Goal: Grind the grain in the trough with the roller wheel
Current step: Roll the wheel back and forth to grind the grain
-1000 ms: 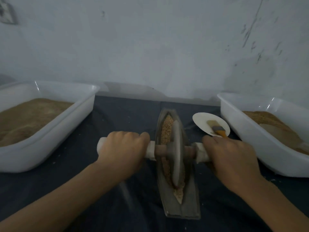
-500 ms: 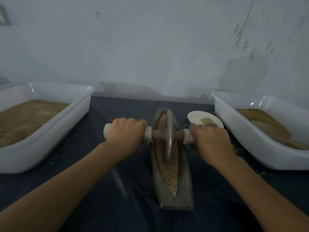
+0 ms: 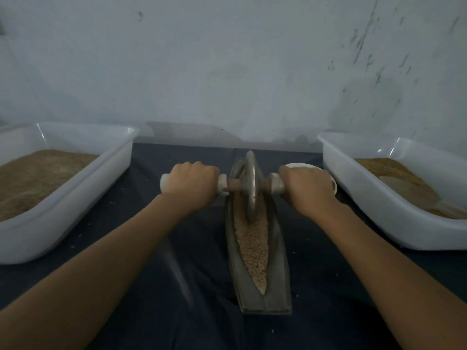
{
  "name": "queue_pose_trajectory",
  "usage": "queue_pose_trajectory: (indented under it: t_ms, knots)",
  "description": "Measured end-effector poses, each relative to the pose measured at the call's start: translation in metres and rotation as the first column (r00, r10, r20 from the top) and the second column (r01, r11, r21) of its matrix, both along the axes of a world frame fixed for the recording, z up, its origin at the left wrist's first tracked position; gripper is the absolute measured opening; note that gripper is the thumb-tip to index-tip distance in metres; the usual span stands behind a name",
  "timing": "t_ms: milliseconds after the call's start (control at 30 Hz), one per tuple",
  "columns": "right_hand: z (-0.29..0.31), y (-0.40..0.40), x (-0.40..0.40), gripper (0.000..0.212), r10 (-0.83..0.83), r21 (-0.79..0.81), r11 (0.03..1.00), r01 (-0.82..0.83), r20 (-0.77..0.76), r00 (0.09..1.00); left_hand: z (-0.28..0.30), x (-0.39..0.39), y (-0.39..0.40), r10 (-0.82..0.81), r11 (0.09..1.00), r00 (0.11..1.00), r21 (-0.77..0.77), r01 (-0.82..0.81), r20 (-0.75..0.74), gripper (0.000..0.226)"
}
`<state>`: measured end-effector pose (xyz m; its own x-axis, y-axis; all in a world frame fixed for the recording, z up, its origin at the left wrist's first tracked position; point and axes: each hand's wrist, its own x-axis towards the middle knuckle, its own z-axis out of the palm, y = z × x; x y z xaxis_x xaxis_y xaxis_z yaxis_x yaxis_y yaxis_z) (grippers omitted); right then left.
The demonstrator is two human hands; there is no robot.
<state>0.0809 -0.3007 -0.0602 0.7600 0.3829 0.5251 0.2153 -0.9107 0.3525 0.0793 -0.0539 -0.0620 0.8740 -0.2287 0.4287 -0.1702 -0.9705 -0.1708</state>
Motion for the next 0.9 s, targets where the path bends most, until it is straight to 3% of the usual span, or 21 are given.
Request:
queue_pose_trajectory:
  t_ms: [200,400,467,633,767,900]
  knots:
    - [0.010,0.009,-0.033,0.022,-0.021,-0.081,0.997,0.018,-0.041,0.999,-0.009,-0.027,0.006,0.010,0.998,0.999,-0.054,-0.012,-0.039,0.028]
    - [0.009,-0.004,-0.106,0.041,0.154,-0.012,0.988,-0.154,0.048,0.987,-0.008,-0.115,0.025,-0.189,0.979,0.979,0.091,0.182,0.071,0.057]
    - [0.006,-0.006,-0.100,0.044,0.147,0.007,0.989,-0.147,0.003,0.989,-0.006,-0.114,0.021,-0.139,0.982,0.989,0.139,0.130,0.055,0.051]
    - [-0.001,0.004,-0.036,0.033,0.067,-0.043,0.997,-0.068,-0.011,0.998,-0.005,-0.047,0.006,0.022,1.000,1.000,0.018,-0.022,0.003,0.028]
    - [0.007,0.012,0.006,0.022,-0.031,0.017,0.999,0.032,-0.080,0.996,-0.003,0.002,0.001,0.037,0.999,0.999,-0.038,-0.037,-0.012,0.019]
    - [0.010,0.016,-0.014,0.018,-0.060,0.058,0.996,0.069,-0.145,0.988,-0.001,-0.010,0.000,0.036,0.999,0.999,-0.020,-0.036,-0.020,0.018]
